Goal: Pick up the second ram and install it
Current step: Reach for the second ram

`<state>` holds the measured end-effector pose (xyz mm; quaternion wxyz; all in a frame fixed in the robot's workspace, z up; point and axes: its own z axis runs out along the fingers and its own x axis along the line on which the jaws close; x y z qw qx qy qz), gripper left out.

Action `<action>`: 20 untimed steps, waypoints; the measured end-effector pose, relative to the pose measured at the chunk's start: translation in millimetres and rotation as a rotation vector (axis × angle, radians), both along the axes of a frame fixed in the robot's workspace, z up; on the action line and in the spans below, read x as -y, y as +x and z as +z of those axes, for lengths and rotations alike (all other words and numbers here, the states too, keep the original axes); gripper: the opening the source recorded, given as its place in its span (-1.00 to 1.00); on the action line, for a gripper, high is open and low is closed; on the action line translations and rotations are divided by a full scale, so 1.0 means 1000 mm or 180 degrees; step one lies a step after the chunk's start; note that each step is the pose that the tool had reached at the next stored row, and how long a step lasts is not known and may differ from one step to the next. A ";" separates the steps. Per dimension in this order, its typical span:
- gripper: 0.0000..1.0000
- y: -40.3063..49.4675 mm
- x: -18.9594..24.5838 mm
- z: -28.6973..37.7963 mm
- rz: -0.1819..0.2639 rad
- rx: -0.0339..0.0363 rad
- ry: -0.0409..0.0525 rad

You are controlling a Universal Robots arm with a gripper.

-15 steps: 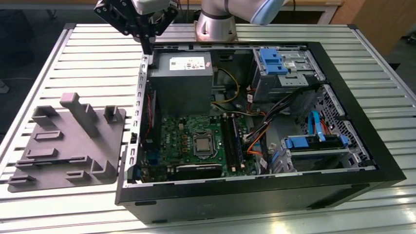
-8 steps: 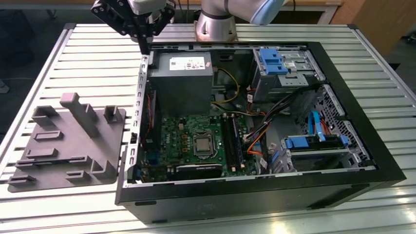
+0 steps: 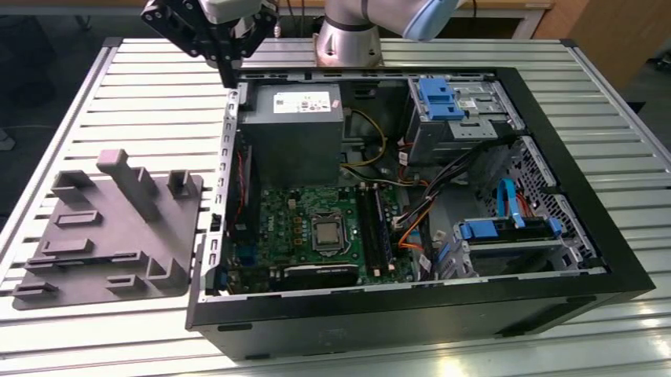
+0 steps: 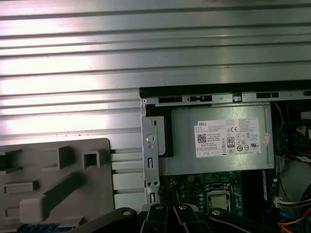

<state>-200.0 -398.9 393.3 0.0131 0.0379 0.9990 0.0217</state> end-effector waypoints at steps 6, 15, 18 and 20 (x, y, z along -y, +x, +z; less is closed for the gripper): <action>-0.79 -0.0048 0.0000 0.0000 0.0000 0.0000 0.0000; -0.79 -0.0124 0.0000 0.0000 0.0000 0.0000 0.0000; -0.79 -0.0150 0.0000 0.0000 0.0000 0.0000 0.0000; -0.79 -0.0168 0.0000 0.0000 0.0000 0.0000 0.0000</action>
